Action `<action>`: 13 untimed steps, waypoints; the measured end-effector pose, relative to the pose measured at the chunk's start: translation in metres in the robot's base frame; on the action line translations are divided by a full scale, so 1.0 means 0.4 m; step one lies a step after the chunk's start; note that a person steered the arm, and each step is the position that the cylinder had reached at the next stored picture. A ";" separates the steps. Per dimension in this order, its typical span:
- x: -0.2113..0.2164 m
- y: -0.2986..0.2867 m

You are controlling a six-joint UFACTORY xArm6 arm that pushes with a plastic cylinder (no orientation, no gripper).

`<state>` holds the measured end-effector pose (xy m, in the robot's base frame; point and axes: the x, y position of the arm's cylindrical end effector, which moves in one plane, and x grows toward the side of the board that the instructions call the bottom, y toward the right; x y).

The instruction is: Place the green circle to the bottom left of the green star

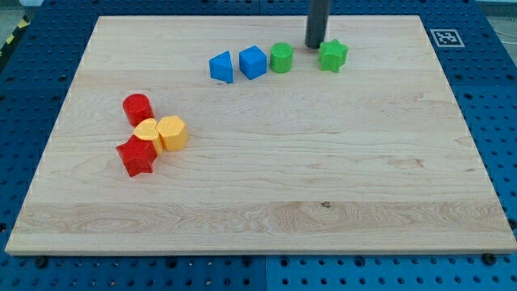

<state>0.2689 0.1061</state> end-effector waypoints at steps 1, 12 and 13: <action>0.021 0.039; 0.090 -0.226; 0.097 -0.226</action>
<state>0.3075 0.0156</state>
